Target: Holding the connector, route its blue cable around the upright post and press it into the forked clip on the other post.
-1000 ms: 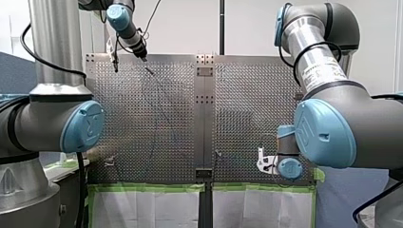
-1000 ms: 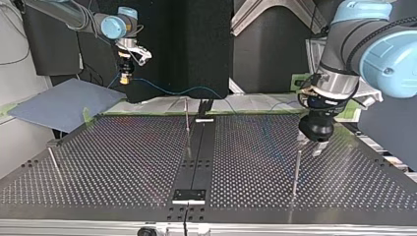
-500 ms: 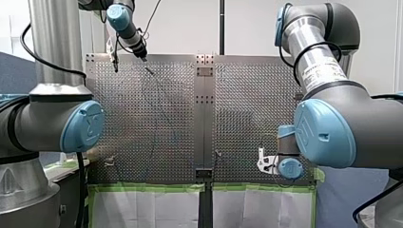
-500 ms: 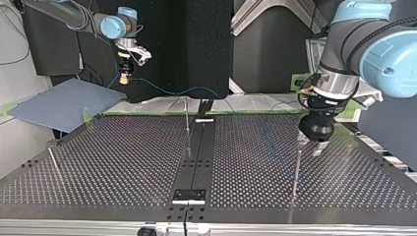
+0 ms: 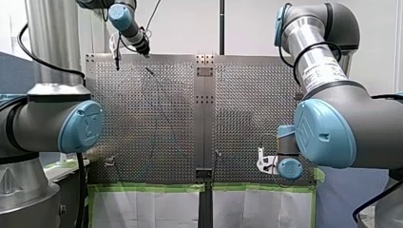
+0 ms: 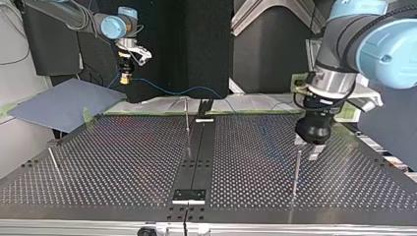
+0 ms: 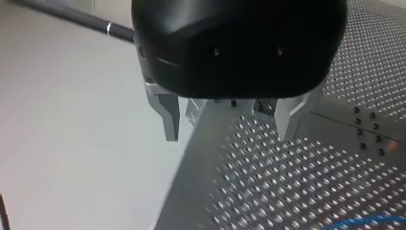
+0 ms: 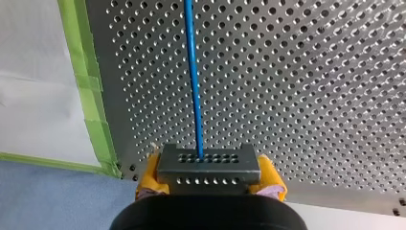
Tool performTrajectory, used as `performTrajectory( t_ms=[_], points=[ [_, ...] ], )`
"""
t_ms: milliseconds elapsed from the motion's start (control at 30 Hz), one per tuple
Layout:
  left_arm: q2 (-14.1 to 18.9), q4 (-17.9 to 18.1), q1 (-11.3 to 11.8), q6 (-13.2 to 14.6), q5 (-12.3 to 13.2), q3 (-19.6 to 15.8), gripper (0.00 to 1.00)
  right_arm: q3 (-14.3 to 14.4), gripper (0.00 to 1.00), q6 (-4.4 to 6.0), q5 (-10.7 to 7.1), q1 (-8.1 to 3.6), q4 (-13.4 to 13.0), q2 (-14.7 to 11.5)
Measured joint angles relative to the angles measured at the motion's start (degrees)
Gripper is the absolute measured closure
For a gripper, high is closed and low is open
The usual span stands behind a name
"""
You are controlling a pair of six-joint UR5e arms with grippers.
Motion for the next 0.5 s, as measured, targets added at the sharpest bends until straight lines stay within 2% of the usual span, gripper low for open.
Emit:
performTrajectory(
  t_ms=[200, 500],
  points=[
    [2.4, 2.9, -0.8, 2.8, 0.4, -2.2, 0.0, 0.0, 1.0, 0.15, -0.13, 0.11, 0.1, 0.1],
    [3.1, 7.6, -1.6, 3.3, 0.8, -6.9, 0.0, 0.0, 1.0, 0.56, -0.43, 0.23, 0.2, 0.2]
  ],
)
